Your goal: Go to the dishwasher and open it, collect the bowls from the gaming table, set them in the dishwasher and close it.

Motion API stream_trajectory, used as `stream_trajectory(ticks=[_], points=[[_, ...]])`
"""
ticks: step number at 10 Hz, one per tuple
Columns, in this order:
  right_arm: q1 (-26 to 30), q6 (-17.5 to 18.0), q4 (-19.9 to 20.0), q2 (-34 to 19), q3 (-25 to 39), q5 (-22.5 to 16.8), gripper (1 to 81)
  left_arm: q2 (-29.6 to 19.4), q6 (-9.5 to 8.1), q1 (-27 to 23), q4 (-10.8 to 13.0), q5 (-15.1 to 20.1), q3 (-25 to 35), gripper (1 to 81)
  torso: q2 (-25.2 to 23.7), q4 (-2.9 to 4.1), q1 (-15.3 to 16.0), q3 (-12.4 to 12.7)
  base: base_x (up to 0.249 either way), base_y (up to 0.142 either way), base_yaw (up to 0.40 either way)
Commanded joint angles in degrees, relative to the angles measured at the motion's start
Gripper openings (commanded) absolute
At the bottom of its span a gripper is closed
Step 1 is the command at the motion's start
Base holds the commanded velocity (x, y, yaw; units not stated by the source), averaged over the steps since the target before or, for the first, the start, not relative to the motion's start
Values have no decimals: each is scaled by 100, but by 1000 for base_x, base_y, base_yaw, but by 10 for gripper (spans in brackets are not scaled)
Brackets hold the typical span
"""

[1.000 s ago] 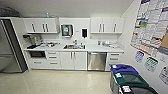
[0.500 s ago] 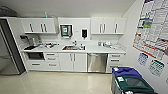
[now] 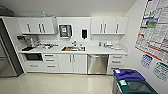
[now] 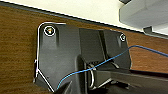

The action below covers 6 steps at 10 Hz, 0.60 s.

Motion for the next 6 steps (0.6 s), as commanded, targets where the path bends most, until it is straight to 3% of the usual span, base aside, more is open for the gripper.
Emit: stream_trajectory(ticks=[1,6], points=[[281,-28,-40,-194,134,-344,811,-132,0,-250,54,301,82,811,0,0,0,0,168,0,0],[263,-28,-31,-177,125,-256,811,-132,0,-250,63,301,82,811,0,0,0,0,157,0,0]])
